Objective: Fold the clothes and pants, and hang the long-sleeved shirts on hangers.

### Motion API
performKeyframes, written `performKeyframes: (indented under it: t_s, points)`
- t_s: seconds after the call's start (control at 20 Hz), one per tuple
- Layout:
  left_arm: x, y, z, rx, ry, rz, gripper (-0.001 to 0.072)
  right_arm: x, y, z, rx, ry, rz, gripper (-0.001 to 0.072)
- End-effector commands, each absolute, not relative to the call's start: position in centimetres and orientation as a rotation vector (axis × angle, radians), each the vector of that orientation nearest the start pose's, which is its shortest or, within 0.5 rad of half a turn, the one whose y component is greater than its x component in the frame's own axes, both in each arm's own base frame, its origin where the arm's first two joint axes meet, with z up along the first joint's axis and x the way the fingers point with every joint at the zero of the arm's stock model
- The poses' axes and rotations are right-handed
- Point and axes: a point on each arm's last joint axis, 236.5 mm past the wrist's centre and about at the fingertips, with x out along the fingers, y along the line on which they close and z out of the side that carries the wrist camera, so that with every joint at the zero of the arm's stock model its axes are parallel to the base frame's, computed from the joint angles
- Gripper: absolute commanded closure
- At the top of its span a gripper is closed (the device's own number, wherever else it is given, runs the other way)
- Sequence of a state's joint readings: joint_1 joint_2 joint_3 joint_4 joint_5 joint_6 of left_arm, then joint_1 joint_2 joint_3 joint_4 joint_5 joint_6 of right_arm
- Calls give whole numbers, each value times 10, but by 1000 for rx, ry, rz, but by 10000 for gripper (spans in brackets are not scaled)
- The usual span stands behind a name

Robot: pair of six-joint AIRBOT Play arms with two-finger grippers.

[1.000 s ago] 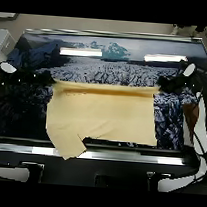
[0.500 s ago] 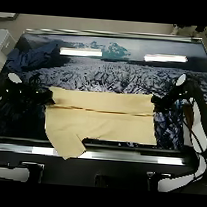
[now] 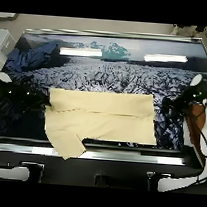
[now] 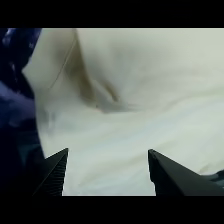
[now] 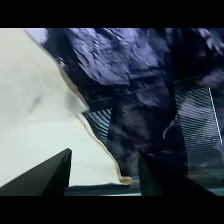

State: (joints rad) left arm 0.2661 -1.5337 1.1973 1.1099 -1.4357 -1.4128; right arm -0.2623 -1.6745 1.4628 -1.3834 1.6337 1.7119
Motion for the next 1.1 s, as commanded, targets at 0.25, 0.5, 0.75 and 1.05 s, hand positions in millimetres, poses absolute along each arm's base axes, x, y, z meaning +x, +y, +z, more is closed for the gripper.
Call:
performKeyframes:
  t_s: [0.25,0.5,0.75,1.05]
  points:
    - [190,-37,-92,-654,1762,-234,207,278,-45,-57,565,1840,-142,216]
    - [181,-75,-102,-815,1725,-269,213,269,-37,-63,584,1870,-118,216]
    - [190,-90,-121,-791,1691,-192,463,267,-36,-60,588,1879,-113,216]
    - [185,-95,-121,-688,1696,-247,686,230,-17,-74,602,1931,-64,174]
